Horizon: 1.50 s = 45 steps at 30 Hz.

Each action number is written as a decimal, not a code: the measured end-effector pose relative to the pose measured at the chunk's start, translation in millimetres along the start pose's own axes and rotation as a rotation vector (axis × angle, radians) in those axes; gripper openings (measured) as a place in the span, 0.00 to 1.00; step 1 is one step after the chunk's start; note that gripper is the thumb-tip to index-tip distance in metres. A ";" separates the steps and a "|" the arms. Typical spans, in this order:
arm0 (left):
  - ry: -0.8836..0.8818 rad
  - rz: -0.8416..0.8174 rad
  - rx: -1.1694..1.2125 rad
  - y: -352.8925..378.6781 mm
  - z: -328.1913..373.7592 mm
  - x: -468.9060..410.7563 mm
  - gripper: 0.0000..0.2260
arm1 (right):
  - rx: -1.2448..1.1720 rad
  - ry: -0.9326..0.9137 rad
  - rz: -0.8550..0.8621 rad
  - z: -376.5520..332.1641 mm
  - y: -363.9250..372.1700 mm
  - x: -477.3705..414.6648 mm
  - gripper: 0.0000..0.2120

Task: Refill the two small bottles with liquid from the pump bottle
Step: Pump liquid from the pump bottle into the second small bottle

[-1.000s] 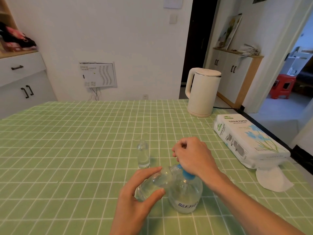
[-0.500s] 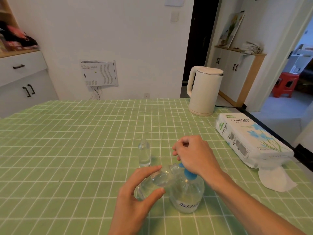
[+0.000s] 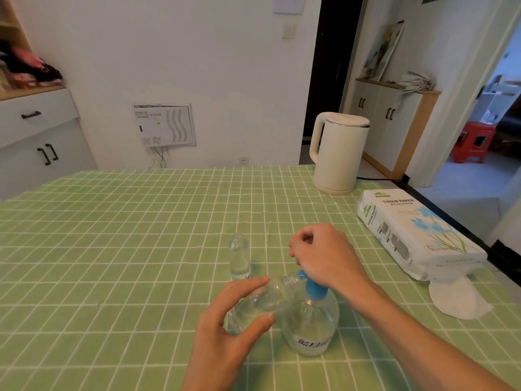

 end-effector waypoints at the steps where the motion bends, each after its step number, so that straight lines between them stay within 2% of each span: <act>1: 0.000 0.002 -0.001 0.2 0.4 -0.2 0.23 | 0.011 -0.005 0.003 -1.0 -0.9 -0.2 0.15; 10: 0.000 0.021 -0.001 1.0 -0.6 0.4 0.24 | -0.053 0.008 -0.006 6.2 4.7 0.9 0.16; 14: -0.001 0.017 -0.013 0.8 -0.4 0.6 0.26 | -0.041 0.023 -0.018 8.1 7.9 1.9 0.15; 18: 0.000 0.025 -0.012 0.7 0.4 1.8 0.25 | -0.026 0.017 -0.015 6.5 7.1 3.2 0.16; 23: 0.007 0.020 -0.027 0.1 -0.4 1.8 0.28 | 0.006 -0.001 -0.006 1.4 -0.6 1.0 0.14; 36: -0.002 0.028 0.016 -0.2 1.9 0.3 0.23 | -0.050 0.022 -0.019 7.6 7.4 3.0 0.16; 40: -0.006 0.020 -0.018 -1.2 -0.5 1.9 0.27 | -0.044 0.022 -0.004 6.6 6.3 3.5 0.15; 45: -0.005 0.021 -0.018 -2.1 0.0 2.5 0.27 | -0.004 0.001 0.002 2.4 0.8 2.4 0.14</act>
Point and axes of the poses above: each hand's wrist, its own x-axis away from the middle knuckle, its own y-axis out of the palm, z = x × y, the point moved 3 cm from there along -x, towards the middle knuckle, and after that the axes turned 3 degrees about -y, right-handed, at the moved point
